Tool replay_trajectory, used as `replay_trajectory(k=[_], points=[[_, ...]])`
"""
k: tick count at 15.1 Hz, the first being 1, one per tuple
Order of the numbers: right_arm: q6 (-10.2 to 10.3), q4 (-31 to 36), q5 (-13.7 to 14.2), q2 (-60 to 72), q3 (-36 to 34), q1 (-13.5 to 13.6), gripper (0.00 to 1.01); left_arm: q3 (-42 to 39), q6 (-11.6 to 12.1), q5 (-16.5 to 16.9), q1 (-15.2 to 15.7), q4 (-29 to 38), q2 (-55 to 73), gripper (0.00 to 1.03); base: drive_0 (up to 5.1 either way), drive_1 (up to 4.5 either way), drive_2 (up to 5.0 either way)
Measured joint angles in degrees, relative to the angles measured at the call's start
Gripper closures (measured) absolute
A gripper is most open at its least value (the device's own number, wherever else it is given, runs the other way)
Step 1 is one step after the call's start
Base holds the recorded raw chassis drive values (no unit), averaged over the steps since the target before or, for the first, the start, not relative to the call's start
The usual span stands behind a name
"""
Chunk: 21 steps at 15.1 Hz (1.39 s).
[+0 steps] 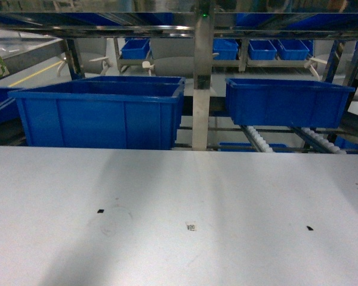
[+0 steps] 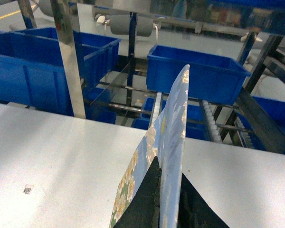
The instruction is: Move flower gift bag to table near conveyor
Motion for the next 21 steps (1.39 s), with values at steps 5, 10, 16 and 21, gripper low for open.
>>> replay_trajectory(k=[5,10,16,21], points=[[0.33,0.50,-2.47,11.89,3.30,-0.39,0.98,0.00,0.00,0.00,0.00,0.00,0.00,1.01,0.0,0.00,0.0],[-0.24,3.56,-2.91,22.45,8.11,0.79,0.98,0.00,0.00,0.00,0.00,0.00,0.00,1.01,0.0,0.00,0.0],[-1.60,1.25,-5.01,31.58,10.47,3.45,0.98,0.00,0.00,-0.02,0.00,0.00,0.00,1.01,0.0,0.00,0.0],[-6.19,1.36,-9.42,37.09,18.27,-4.31,0.98,0.00,0.00,-0.02,0.00,0.00,0.00,1.01,0.0,0.00,0.0]])
